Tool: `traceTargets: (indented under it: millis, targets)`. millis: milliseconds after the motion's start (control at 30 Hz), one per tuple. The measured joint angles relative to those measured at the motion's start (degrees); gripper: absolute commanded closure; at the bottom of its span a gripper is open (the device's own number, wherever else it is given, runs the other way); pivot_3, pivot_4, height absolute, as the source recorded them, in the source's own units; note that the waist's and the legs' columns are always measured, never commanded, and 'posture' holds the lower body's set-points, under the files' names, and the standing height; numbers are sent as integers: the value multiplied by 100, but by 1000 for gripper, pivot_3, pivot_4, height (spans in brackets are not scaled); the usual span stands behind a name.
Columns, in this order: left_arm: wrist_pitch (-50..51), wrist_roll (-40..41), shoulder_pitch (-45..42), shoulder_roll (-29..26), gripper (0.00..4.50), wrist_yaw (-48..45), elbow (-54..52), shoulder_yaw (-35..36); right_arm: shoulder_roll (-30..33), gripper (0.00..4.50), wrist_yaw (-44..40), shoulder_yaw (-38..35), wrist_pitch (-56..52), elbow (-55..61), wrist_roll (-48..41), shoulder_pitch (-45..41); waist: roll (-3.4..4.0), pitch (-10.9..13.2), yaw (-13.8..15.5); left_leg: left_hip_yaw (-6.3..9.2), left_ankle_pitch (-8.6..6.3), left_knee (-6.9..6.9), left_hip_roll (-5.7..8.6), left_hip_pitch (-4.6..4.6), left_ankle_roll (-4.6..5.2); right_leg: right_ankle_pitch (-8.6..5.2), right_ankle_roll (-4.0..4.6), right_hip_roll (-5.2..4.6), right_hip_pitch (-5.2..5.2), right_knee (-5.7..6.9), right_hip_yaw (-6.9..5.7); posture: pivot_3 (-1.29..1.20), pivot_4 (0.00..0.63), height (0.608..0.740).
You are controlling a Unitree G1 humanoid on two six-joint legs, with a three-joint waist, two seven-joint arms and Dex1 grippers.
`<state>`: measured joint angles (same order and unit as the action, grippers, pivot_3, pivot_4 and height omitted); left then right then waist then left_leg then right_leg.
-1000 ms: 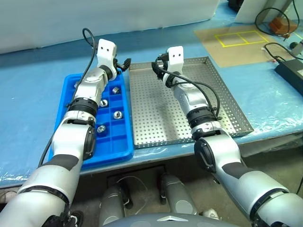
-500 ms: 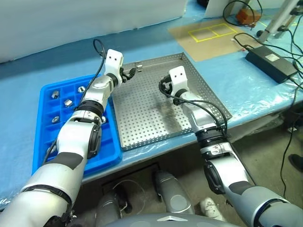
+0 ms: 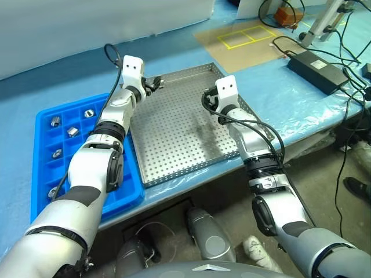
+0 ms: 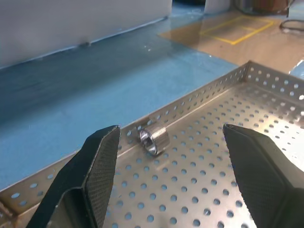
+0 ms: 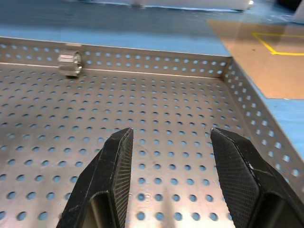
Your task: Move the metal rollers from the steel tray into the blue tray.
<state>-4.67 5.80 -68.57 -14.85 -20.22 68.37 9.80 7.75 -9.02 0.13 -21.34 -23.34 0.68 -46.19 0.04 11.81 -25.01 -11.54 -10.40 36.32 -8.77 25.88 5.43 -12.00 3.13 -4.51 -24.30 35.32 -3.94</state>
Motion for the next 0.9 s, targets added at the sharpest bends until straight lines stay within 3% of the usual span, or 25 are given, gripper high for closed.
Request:
traceTargets:
  millis: [167,267,300,467,633,900]
  targets:
    - [45,286,263,14,842,67,-675,233,-40,1855,160,-132,96,0,-63,-18,0,0,-238,0,-1,4,1,6,2,2,-5,-4,0,-4,-8,-1011,150,740]
    - [101,372,492,74,269,59,-1018,243,-81,1855,195,-185,141,1,-104,-8,0,0,-367,5,-1,7,-1,15,2,7,-15,-4,0,-12,-18,-980,150,740]
    - [120,393,543,98,12,59,-1093,243,-105,1527,205,-205,162,1,-120,0,0,0,-406,7,-1,7,-1,19,2,8,-17,-6,0,-16,-23,-980,150,740]
    - [270,441,622,187,0,153,-1468,237,-260,19,296,-398,254,-87,-303,-8,0,0,-506,13,-2,7,1,30,5,12,-23,-11,1,-26,-34,-885,150,740]
    - [504,454,958,198,0,400,-2119,223,-525,19,145,-349,390,-565,-342,-269,0,0,-566,20,-1,8,-1,32,6,13,-24,-12,2,-25,-45,-759,150,740]
    - [1657,552,2540,240,0,856,-4574,202,-829,19,-305,-136,637,-920,-359,-559,0,0,-360,37,6,16,-10,35,15,12,-23,-19,8,-2,-73,-539,150,740]
